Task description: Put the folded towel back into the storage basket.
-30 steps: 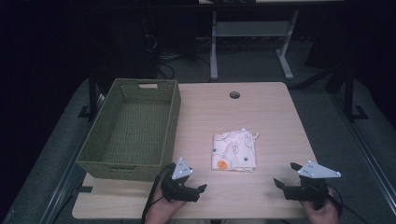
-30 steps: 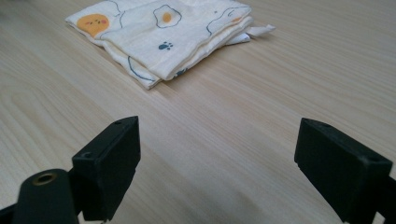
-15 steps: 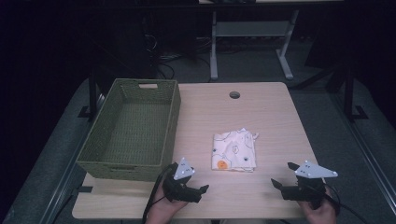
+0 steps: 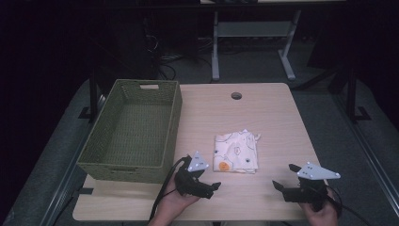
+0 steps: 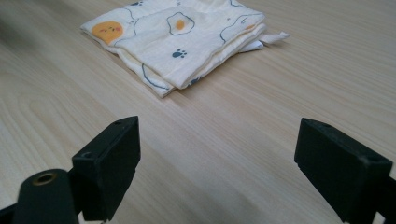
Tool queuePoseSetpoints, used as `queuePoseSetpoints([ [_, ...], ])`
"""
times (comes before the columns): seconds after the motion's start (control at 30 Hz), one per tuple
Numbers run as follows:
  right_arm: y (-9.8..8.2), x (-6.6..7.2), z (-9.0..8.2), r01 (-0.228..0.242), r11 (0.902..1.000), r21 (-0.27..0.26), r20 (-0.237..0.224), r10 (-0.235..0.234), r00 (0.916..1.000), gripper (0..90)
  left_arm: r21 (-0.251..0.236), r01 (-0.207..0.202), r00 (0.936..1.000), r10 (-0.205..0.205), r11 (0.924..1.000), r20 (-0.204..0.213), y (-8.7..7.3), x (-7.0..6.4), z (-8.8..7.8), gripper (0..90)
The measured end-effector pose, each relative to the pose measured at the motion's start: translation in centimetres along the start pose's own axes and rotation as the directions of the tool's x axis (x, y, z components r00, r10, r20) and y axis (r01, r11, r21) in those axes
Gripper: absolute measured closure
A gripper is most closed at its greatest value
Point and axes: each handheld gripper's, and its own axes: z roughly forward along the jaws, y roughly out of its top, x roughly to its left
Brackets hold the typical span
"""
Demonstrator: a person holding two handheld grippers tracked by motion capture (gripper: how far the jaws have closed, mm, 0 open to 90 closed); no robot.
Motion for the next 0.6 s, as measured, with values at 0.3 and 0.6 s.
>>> queuePoseSetpoints([
  [0.3,0.0,0.0,0.0,0.003,1.0,-0.008,-0.013,-0.003,0.9999,13.9,0.042,-0.034,0.9991,0.035,0.9986,-0.024,2.6,0.1,2.2,18.0],
  [0.6,-0.1,-0.1,0.0,-0.004,1.0,-0.006,-0.021,0.004,0.9998,13.9,0.09,-0.033,0.9992,0.035,0.9954,-0.019,4.5,1.1,5.2,23.1],
])
